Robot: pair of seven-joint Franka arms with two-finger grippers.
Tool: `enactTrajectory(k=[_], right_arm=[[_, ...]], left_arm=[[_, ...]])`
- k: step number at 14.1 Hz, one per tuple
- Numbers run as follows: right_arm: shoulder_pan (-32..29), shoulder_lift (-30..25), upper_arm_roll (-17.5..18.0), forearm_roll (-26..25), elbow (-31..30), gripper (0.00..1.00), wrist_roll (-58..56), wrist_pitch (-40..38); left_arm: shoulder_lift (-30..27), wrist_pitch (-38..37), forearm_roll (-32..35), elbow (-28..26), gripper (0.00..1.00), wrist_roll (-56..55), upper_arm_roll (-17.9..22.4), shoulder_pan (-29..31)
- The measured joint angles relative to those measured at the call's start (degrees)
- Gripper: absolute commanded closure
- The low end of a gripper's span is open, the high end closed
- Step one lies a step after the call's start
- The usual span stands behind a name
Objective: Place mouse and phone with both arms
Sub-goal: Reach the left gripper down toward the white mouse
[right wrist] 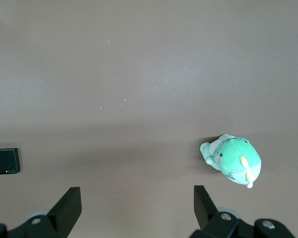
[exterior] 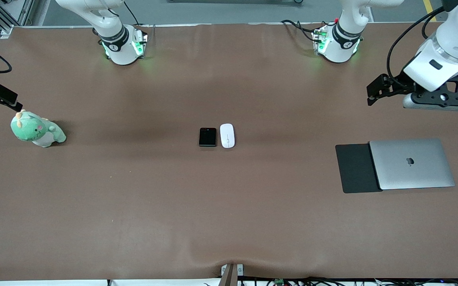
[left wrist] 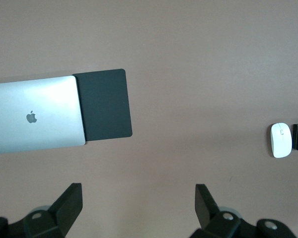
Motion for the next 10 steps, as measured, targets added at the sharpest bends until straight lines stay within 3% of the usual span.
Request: enactTrajectory(k=[7, 10], right_arm=[[0.00, 0.00, 0.00, 0.00, -0.02, 0.00, -0.01, 0.00], [0.00, 0.01, 0.00, 0.00, -0.04, 0.00, -0.01, 0.00]], left_arm=[[0.13, 0.00, 0.00, -0.41, 0.00, -1.85, -1.38, -0.20], [1.27, 3.10, 0.00, -2.06, 0.00, -7.15, -5.58, -0.78]])
